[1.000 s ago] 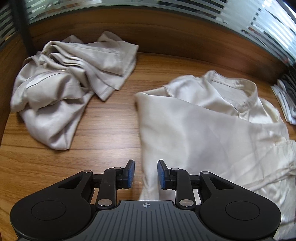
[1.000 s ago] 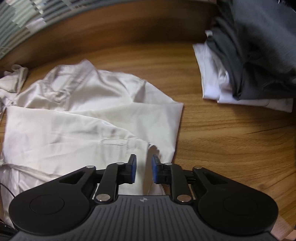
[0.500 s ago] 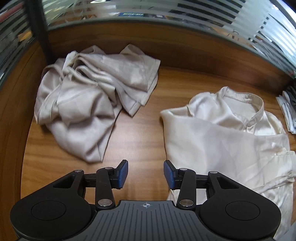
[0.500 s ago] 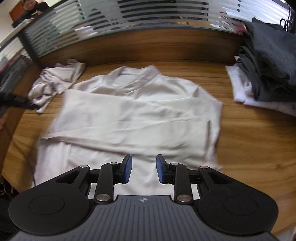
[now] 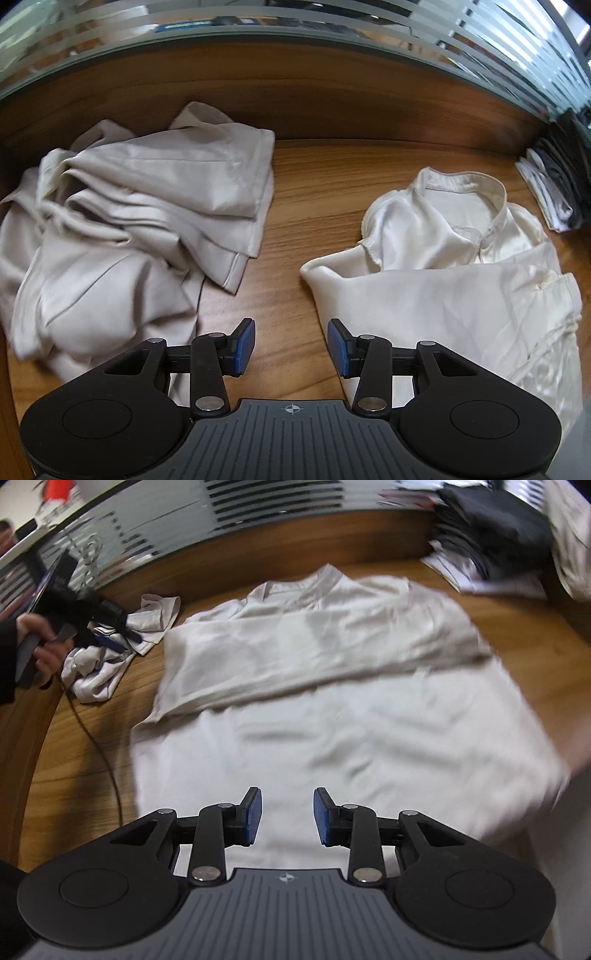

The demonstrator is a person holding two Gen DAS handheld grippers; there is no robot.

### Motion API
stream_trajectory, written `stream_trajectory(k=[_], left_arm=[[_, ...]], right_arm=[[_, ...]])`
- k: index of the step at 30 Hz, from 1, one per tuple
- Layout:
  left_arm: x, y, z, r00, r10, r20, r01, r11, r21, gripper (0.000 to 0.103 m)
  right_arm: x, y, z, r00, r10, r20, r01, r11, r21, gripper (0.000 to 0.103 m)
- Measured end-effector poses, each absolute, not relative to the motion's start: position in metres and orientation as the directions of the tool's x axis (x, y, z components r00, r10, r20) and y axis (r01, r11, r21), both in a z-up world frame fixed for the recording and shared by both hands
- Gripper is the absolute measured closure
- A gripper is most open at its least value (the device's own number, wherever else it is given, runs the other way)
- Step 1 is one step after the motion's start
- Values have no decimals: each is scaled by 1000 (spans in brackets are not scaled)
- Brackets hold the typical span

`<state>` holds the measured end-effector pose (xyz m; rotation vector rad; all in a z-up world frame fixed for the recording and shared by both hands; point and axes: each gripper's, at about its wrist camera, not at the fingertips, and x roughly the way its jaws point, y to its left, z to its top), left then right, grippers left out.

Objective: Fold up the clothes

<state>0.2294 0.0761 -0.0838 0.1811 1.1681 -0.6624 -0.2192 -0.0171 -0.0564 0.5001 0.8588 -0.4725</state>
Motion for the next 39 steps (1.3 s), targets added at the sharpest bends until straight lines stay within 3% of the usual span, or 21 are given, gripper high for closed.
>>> stream_trajectory(k=[13,20,34,36,38,39], left_arm=[[247,52,-108,144,-413,-899,618,747,-244,51],[255,39,-121,104,-418,-902,618,738,-271,49],[264,20,-134,16,-457,-889,620,703,-350,49],[263,20,-134,17,-459,-888,626,697,-349,52],[261,20,-135,24,-456,-890,634,695,-339,95],[260,21,-133,35,-459,-888,638,694,-334,96]], right_arm=[[-176,125,-94,521,-213,-827,615,765,191,60],[-160,142,-107,472,-179,-863,622,761,183,54],[-140,136,-117,377,-209,-902,638,765,90,56],[-137,137,-117,365,-214,-906,631,772,72,57],[-135,137,-116,353,-223,-909,622,781,50,67],[-134,138,-116,347,-231,-909,617,786,36,81]])
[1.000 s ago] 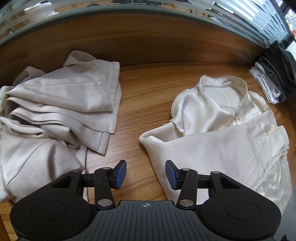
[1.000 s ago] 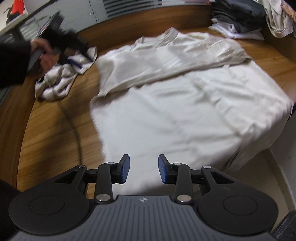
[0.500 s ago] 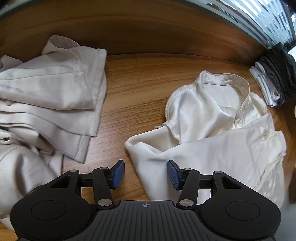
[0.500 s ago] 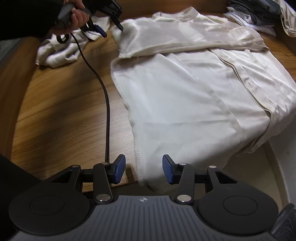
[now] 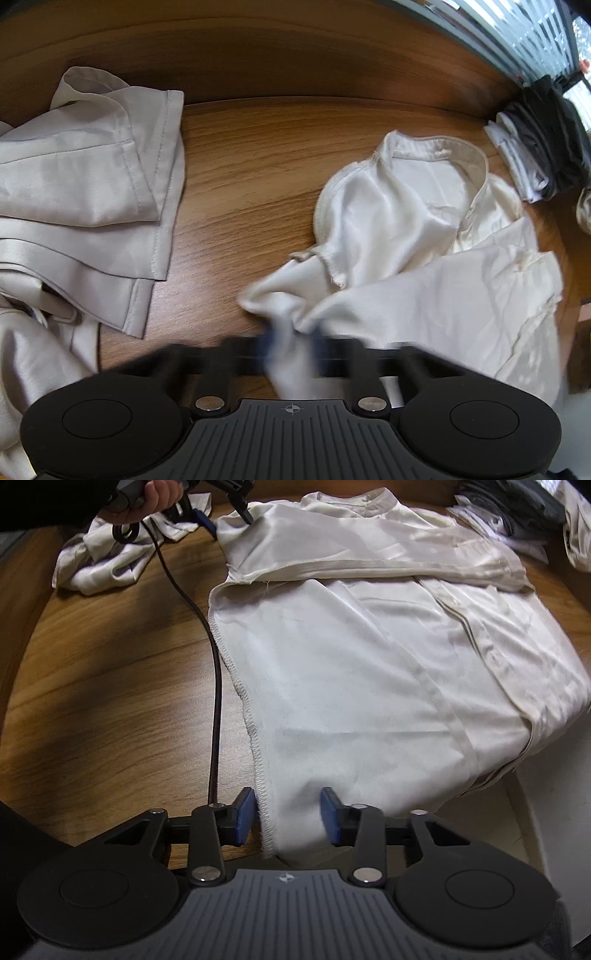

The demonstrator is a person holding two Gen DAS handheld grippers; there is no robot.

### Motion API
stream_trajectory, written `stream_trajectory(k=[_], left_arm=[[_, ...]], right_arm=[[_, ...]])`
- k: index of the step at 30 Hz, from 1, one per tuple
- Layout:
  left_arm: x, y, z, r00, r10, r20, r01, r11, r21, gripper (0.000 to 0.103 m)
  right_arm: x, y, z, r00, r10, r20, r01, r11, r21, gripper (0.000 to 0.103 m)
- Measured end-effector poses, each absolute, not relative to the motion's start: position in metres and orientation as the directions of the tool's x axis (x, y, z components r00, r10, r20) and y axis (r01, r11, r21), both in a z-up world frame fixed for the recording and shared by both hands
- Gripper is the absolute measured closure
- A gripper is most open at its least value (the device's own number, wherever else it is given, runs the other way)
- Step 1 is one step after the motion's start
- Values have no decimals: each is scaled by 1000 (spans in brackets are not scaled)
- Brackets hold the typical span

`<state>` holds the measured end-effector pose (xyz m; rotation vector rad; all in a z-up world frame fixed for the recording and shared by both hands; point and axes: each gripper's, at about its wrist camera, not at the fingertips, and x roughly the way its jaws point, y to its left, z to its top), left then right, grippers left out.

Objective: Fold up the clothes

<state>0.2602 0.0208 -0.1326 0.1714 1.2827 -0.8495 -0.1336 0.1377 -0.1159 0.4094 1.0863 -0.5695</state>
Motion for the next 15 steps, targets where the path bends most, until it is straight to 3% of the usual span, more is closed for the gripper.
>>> stream_trajectory(k=[2,15], left_arm=[[258,22,-129,57,-466,-883,646,692,-323,98],[233,-21,-55,159,-500,-851,653,700,-289,98]], right_arm=[[-136,132,-115,350,-211,-913,629,775,62,100],[-185,67,-65,391,-306,-868,730,678,89,101]])
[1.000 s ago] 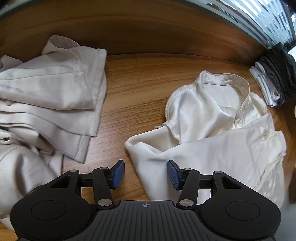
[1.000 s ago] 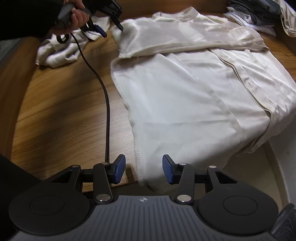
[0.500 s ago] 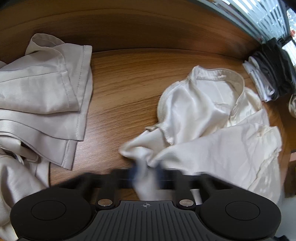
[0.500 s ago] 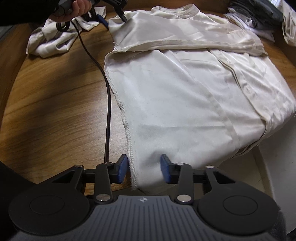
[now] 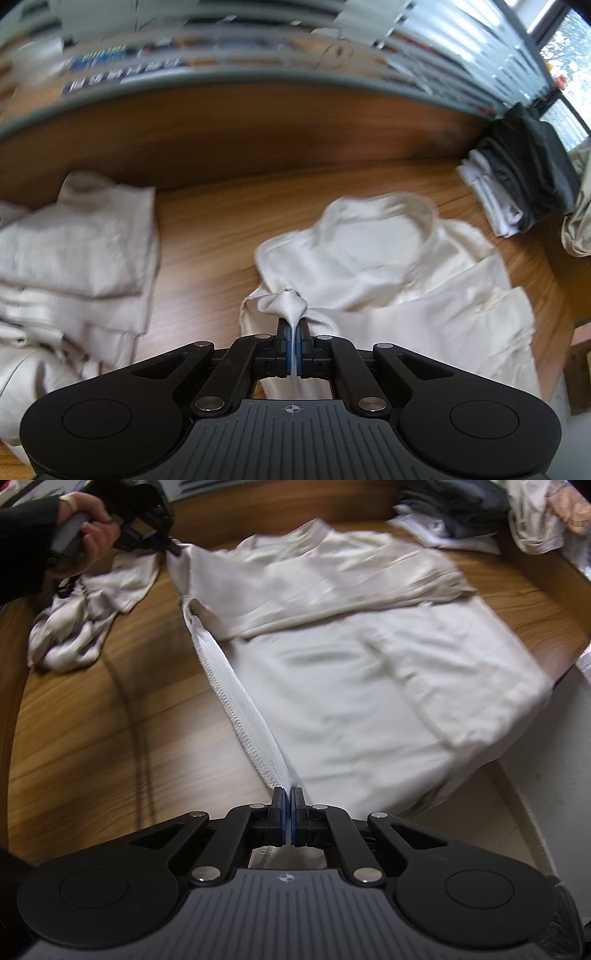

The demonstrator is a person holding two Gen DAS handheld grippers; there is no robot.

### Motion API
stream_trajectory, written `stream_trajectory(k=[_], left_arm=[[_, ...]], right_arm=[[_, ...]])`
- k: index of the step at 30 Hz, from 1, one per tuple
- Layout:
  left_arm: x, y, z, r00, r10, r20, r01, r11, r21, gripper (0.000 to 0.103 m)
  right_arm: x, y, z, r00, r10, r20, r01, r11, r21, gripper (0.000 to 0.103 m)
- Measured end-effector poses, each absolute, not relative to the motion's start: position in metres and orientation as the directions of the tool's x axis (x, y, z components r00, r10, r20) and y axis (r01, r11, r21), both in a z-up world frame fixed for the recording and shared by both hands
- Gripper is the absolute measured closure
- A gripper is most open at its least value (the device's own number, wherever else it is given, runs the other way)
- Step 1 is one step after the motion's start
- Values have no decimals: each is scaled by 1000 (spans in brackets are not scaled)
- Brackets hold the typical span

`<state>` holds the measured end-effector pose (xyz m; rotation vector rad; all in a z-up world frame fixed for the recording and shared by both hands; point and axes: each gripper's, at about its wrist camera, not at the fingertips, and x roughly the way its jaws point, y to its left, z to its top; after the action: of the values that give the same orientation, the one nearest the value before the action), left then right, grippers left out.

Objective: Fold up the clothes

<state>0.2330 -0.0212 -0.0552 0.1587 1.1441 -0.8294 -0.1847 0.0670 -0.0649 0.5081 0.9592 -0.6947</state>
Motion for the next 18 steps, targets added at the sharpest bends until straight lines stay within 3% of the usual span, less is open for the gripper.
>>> stream_trajectory(k=[7,15,17,18], left_arm=[[203,-85,-54,182,-486,-855,670,698,-254,98],[177,-146,-83,208,-413,-887,683,710,-170,96],[174,-156,-86,199,-382,-902,687,711,-149,71],[172,-159,-86,196,-372,-907,692,709,-141,66]], right_arm=[[-213,1,-70,371,-334,-867,740,670,58,101],[-235,-59,-103,381,-243,-892,722,681,123,100],[-239,-67,-110,383,-231,-895,720,681,132,97],[-242,-70,-112,383,-226,-896,721,680,136,96]])
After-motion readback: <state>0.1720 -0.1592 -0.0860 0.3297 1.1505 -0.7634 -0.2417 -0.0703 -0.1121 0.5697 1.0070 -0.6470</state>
